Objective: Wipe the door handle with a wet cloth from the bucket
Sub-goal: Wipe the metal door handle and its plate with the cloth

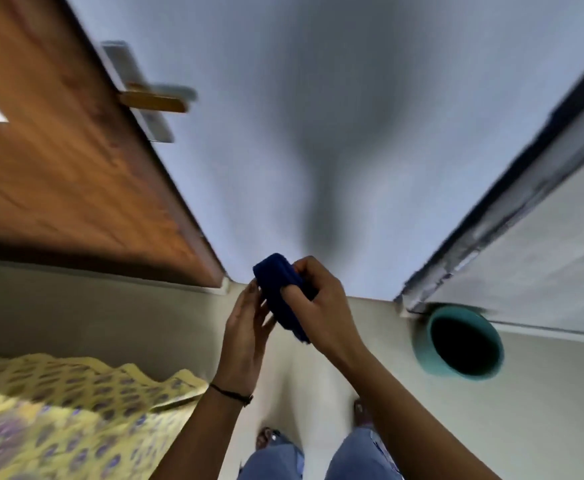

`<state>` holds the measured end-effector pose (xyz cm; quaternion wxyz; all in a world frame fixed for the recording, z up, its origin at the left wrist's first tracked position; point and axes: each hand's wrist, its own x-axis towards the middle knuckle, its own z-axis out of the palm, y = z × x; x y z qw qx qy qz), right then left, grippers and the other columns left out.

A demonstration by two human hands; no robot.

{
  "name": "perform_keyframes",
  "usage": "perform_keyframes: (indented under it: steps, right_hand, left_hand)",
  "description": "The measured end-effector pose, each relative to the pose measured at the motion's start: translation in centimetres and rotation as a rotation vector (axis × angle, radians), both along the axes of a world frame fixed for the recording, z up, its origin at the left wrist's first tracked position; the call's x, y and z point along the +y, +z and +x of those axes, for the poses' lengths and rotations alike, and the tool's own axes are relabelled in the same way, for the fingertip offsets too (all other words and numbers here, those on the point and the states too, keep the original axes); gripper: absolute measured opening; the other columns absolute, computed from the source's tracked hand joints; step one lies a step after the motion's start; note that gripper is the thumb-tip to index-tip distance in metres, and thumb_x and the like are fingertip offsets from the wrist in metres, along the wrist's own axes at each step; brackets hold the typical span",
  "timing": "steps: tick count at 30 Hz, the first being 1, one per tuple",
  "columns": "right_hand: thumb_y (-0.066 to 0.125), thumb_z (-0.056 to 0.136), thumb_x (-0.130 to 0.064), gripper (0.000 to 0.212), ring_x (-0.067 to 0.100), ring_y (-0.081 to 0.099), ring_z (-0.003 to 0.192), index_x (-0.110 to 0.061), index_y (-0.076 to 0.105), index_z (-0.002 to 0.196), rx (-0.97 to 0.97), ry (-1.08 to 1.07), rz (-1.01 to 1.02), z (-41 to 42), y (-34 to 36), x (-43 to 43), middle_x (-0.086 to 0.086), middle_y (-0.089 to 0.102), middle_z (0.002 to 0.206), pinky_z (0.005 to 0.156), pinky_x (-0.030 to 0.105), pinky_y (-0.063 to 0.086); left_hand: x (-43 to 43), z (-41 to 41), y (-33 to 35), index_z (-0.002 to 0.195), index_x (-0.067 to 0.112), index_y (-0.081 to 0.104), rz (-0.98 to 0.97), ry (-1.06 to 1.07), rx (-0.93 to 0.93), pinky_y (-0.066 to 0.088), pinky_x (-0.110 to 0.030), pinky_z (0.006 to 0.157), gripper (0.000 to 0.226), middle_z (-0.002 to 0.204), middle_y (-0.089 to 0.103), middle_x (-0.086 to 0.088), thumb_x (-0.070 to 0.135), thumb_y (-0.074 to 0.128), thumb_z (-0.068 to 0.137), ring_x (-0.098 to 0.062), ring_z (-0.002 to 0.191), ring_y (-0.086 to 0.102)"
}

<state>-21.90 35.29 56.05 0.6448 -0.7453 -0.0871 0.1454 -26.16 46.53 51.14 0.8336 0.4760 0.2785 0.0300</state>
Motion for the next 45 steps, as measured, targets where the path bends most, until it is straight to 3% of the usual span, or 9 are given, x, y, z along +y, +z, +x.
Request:
perform_keyframes:
  steps: [5, 9, 12, 19, 24, 28, 32, 35, 45]
  right_hand:
    - [0.051, 0.087, -0.011, 0.012, 0.033, 0.070, 0.077, -0.017, 0.052, 0.097, 0.090, 0.209, -0.021, -0.2, 1.3, 10.9, 0.009, 0.074, 0.090, 0.063, 0.044, 0.057]
    - [0.053, 0.086, -0.009, 0.019, 0.025, 0.067, 0.080, -0.023, 0.055, 0.099, -0.041, 0.116, -0.132, 2.4, 0.4, 15.7, 0.003, 0.072, 0.090, 0.065, 0.045, 0.056]
    - [0.054, 0.088, -0.012, 0.032, 0.012, 0.054, 0.110, -0.031, 0.052, 0.114, -0.181, 0.070, -0.252, 5.6, -0.7, 18.6, -0.013, 0.055, 0.116, 0.082, 0.024, 0.048]
    - [0.054, 0.077, -0.014, 0.084, -0.002, 0.017, 0.144, -0.057, 0.017, 0.139, -0.383, 0.283, -0.182, 10.3, -1.1, 25.8, -0.029, 0.014, 0.153, 0.116, 0.034, 0.034]
    - [0.057, 0.082, -0.001, 0.074, 0.016, 0.065, 0.106, -0.054, 0.039, 0.131, -0.341, -0.072, -0.023, 14.4, 0.3, 28.6, -0.008, 0.063, 0.125, 0.091, 0.041, 0.055]
    - [0.050, 0.088, 0.006, 0.048, 0.006, 0.065, 0.061, -0.026, 0.058, 0.124, -0.349, -0.494, 0.101, 17.8, 3.5, 28.9, -0.021, 0.068, 0.074, 0.054, 0.023, 0.052]
    - [0.048, 0.085, -0.004, 0.051, 0.029, 0.068, 0.093, -0.029, 0.054, 0.129, -0.559, -0.546, 0.060, 20.6, 4.9, 31.8, 0.006, 0.071, 0.109, 0.084, 0.039, 0.056]
    - [0.048, 0.079, -0.007, 0.046, 0.025, 0.059, 0.119, -0.016, 0.057, 0.123, -0.866, -0.400, -0.363, 23.5, 3.8, 35.5, 0.010, 0.065, 0.126, 0.117, 0.045, 0.028]
    - [0.044, 0.094, -0.041, 0.041, 0.027, 0.054, 0.118, -0.020, 0.056, 0.128, -0.867, -0.200, -1.090, 24.9, 3.4, 41.2, 0.003, 0.059, 0.129, 0.096, 0.039, 0.037]
  left_hand:
    - [9.8, -1.9, 1.6, 0.127, 0.013, 0.059, -0.170, 0.128, 0.005, 0.045, -0.047, 0.095, 0.059, 0.125, 0.062, -0.017, 0.056, 0.041, 0.090, -0.033, 0.115, 0.057]
    - [15.3, -0.6, 2.6, 0.129, 0.011, 0.056, -0.091, 0.132, -0.016, 0.058, -0.035, 0.078, 0.050, 0.125, 0.064, -0.015, 0.040, 0.055, 0.089, -0.032, 0.115, 0.060]
    - [18.5, 2.0, 3.3, 0.125, 0.008, 0.058, -0.054, 0.161, 0.010, 0.058, -0.028, 0.062, 0.038, 0.116, 0.068, -0.016, 0.018, 0.062, 0.088, -0.029, 0.101, 0.066]
    - [25.0, 11.7, 7.0, 0.120, 0.010, 0.062, 0.042, 0.088, -0.037, 0.058, -0.031, 0.075, 0.032, 0.112, 0.070, -0.015, 0.019, 0.062, 0.089, -0.027, 0.102, 0.068]
    - [29.0, 16.9, 10.0, 0.119, 0.016, 0.063, 0.316, -0.143, -0.092, 0.053, -0.023, 0.080, 0.030, 0.107, 0.071, 0.001, 0.030, 0.049, 0.097, -0.010, 0.098, 0.067]
    - [33.6, 19.6, 10.5, 0.135, 0.019, 0.048, 1.146, 0.020, -0.425, 0.032, -0.029, 0.114, 0.042, 0.148, 0.041, -0.001, 0.032, 0.051, 0.095, -0.009, 0.139, 0.034]
    - [39.0, 24.2, 9.8, 0.146, 0.009, 0.028, 1.831, 0.276, -0.489, 0.015, -0.053, 0.119, 0.062, 0.155, 0.021, -0.019, 0.030, 0.053, 0.093, -0.022, 0.148, 0.004]
    - [42.1, 27.2, 9.5, 0.149, 0.012, 0.020, 2.035, 0.323, -0.499, 0.004, -0.047, 0.120, 0.065, 0.154, 0.019, -0.021, 0.035, 0.049, 0.095, -0.017, 0.147, -0.008]
    - [47.8, 30.1, 8.6, 0.152, 0.021, -0.005, 2.162, 0.179, -0.931, -0.011, -0.038, 0.119, 0.081, 0.159, -0.019, 0.002, 0.040, 0.046, 0.093, -0.015, 0.147, -0.013]
